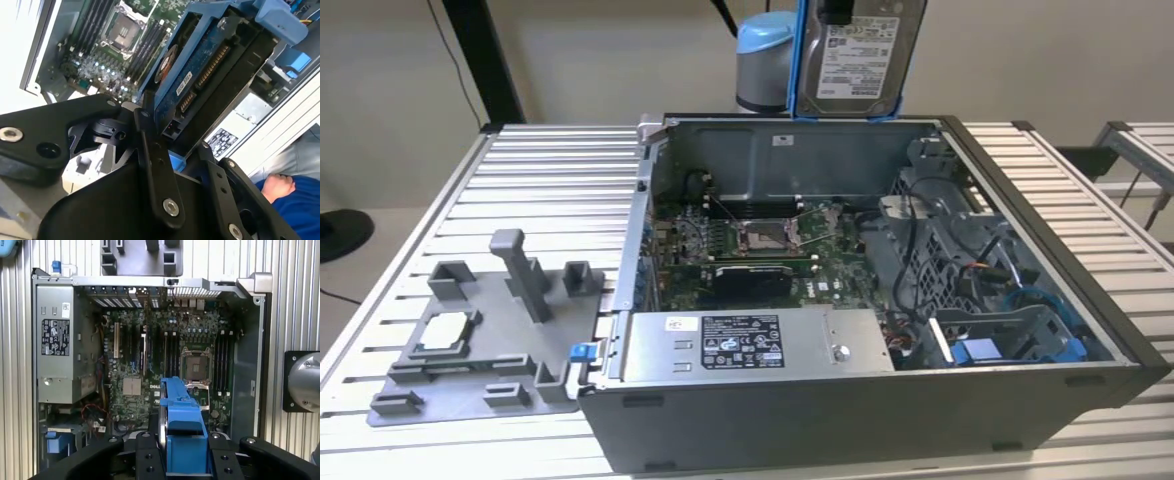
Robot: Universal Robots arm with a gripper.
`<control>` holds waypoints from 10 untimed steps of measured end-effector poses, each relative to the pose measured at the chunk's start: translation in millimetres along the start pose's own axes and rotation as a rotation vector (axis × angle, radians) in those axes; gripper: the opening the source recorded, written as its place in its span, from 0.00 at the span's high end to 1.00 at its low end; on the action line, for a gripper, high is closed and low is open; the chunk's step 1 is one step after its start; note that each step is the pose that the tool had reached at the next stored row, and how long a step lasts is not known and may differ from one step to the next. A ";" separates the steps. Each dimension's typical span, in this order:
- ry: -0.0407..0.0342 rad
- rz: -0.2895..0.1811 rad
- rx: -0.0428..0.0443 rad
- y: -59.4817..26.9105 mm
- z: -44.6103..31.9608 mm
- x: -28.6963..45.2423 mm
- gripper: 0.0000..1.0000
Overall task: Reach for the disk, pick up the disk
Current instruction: 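Pick up the disk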
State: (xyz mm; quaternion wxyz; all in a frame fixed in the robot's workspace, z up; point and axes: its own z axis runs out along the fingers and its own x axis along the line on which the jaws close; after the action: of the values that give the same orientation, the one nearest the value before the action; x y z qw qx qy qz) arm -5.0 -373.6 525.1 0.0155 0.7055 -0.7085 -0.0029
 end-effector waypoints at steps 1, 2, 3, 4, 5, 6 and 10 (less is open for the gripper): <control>-0.0001 0.000 0.0001 -3.5 -0.1 0.0 1.00; -0.0001 0.000 0.0001 -6.8 -0.1 -0.1 1.00; 0.0000 0.000 0.0000 -10.1 -0.2 -0.1 1.00; 0.0000 0.000 0.0000 -13.5 -0.3 -0.1 1.00; 0.0000 0.000 0.0000 -16.8 -0.4 -0.1 1.00; 0.0000 0.000 0.0000 -20.0 -0.5 -0.1 1.00; -0.0001 0.000 0.0000 -33.4 -0.8 -0.1 1.00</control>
State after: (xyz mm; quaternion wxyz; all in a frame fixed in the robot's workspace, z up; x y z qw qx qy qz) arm 28.3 -373.6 525.0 0.0154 0.7055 -0.7085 -0.0030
